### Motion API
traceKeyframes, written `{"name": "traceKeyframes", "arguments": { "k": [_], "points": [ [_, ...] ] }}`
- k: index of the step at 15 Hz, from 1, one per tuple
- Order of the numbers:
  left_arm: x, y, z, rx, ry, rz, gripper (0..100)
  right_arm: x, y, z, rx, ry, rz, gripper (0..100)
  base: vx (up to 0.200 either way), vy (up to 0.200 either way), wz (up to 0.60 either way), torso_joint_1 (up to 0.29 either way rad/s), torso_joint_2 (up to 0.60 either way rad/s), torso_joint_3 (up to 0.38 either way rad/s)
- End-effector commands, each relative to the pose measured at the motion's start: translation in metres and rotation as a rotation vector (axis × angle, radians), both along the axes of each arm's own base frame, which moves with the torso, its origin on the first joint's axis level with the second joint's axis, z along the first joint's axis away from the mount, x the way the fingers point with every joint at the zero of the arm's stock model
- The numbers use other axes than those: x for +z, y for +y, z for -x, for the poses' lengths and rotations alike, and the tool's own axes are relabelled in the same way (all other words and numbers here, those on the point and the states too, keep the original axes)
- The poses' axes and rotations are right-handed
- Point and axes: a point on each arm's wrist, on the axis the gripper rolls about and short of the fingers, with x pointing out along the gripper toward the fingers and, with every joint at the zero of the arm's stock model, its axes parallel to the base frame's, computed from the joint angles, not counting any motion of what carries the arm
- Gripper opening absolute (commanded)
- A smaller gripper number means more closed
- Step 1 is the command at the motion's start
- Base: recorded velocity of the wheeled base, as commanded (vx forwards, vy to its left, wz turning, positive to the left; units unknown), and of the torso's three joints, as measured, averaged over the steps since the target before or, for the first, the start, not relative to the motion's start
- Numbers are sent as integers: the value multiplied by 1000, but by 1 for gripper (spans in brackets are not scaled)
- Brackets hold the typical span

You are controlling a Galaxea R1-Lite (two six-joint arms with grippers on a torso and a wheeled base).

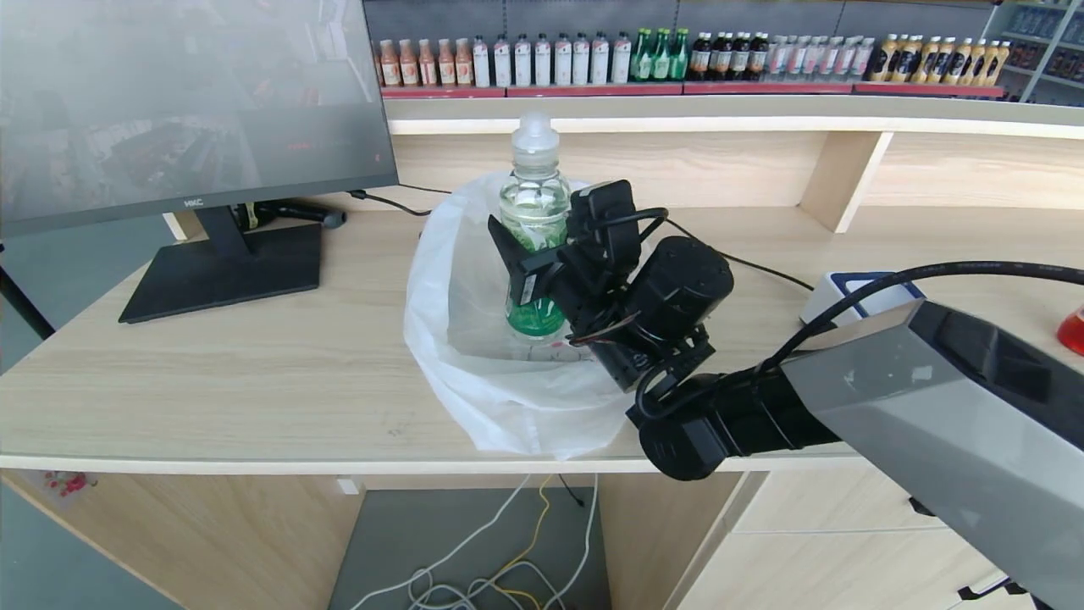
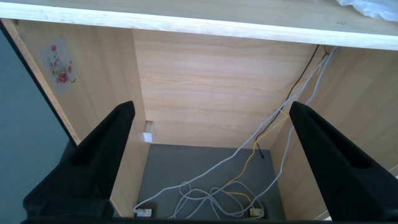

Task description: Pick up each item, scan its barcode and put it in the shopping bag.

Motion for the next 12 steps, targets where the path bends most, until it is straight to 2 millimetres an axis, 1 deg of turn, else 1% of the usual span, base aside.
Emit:
{"name": "traceKeyframes", "arguments": {
  "k": [1, 3, 7, 10, 11, 12],
  "points": [
    [0, 0, 0, 0, 0, 0, 100, -9, 3, -2, 2, 17, 12, 0, 0, 0, 0, 0, 0, 0],
    [0, 0, 0, 0, 0, 0, 100, -12, 3, -3, 2, 16, 10, 0, 0, 0, 0, 0, 0, 0],
    [0, 0, 0, 0, 0, 0, 100, -10, 3, -2, 3, 6, 4, 0, 0, 0, 0, 0, 0, 0],
    [0, 0, 0, 0, 0, 1, 100, -2, 1, 1, 3, -8, -4, 0, 0, 0, 0, 0, 0, 0],
    [0, 0, 0, 2, 0, 1, 100, -1, 1, 3, 4, -9, -5, 100, 0, 0, 0, 0, 0, 0],
    [0, 0, 0, 0, 0, 3, 100, 2, 2, 5, 7, -14, -10, 100, 0, 0, 0, 0, 0, 0]
  ]
}}
